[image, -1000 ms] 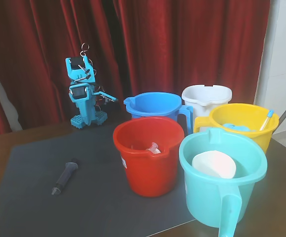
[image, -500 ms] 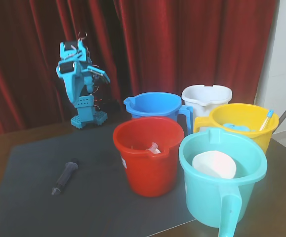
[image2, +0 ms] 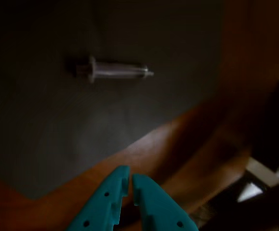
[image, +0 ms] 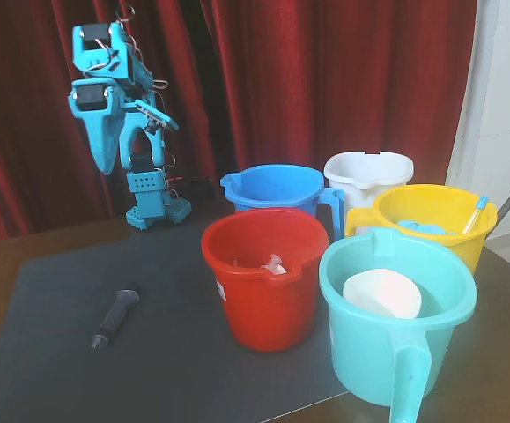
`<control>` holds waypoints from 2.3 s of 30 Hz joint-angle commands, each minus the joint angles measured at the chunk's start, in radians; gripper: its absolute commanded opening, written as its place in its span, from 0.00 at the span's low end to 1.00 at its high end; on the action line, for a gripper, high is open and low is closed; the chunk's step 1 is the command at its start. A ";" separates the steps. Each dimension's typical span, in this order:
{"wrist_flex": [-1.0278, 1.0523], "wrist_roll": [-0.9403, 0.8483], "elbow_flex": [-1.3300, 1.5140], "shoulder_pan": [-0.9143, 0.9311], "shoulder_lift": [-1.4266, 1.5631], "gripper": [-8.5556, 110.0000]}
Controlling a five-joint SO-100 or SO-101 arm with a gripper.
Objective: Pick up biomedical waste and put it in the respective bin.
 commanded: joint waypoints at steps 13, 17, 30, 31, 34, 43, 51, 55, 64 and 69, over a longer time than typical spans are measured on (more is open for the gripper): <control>0.061 0.156 -0.546 0.078 -0.749 0.07; 0.064 0.324 -0.548 0.089 -0.750 0.07; 0.156 1.259 -0.534 0.110 -0.761 0.08; 0.156 1.289 -0.532 0.110 -0.761 0.08; 0.161 1.313 -0.531 0.109 -0.759 0.08; 0.218 1.302 -0.529 0.106 -0.764 0.18; 0.169 1.318 -0.445 0.094 -0.767 0.35; 0.104 1.304 -0.390 0.034 -0.769 0.35; 0.063 1.394 -0.420 -0.002 -0.914 0.35; 0.075 1.439 -0.531 -0.052 -1.015 0.35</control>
